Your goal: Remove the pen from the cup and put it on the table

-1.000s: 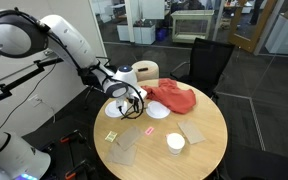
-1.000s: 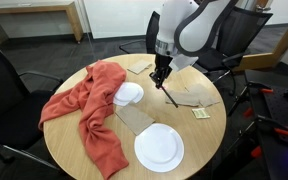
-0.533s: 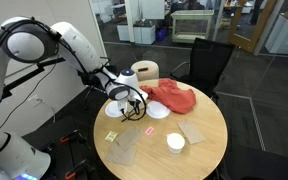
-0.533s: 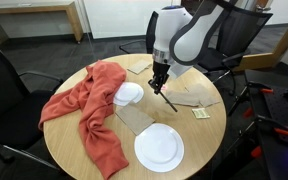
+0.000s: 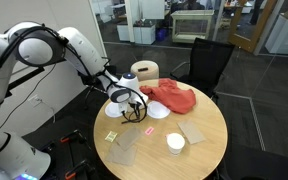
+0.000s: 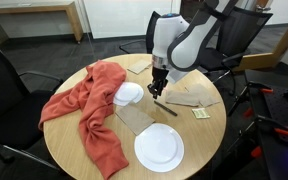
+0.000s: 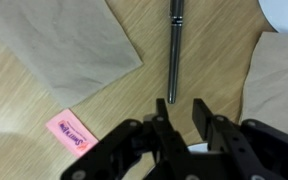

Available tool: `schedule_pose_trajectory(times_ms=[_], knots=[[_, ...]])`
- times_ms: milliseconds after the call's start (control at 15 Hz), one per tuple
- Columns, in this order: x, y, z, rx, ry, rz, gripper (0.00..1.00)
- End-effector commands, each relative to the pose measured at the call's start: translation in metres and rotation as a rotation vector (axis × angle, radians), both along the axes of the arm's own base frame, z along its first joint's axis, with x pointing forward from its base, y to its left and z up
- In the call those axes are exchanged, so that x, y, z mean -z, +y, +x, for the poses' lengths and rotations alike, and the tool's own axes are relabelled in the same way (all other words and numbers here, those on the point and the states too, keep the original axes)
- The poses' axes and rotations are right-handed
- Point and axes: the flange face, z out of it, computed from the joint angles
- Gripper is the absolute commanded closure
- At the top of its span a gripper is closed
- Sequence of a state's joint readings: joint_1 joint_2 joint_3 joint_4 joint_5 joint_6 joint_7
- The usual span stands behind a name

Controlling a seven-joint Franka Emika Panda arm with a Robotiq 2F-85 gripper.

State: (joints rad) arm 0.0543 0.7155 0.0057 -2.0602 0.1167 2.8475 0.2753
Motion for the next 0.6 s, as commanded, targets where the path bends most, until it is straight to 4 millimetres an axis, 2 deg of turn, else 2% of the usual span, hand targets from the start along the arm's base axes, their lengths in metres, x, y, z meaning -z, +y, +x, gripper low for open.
schedule_pose_trajectory(times_ms=[0, 333, 533], knots=[[-0.006, -0.003, 0.006, -0.005, -0.019, 0.002, 0.34], [-0.017, -0.003, 0.007, 0.0, -0.043, 0.004, 0.01], [-0.021, -0.002, 0.01, 0.004, -0.049, 0.004, 0.0]])
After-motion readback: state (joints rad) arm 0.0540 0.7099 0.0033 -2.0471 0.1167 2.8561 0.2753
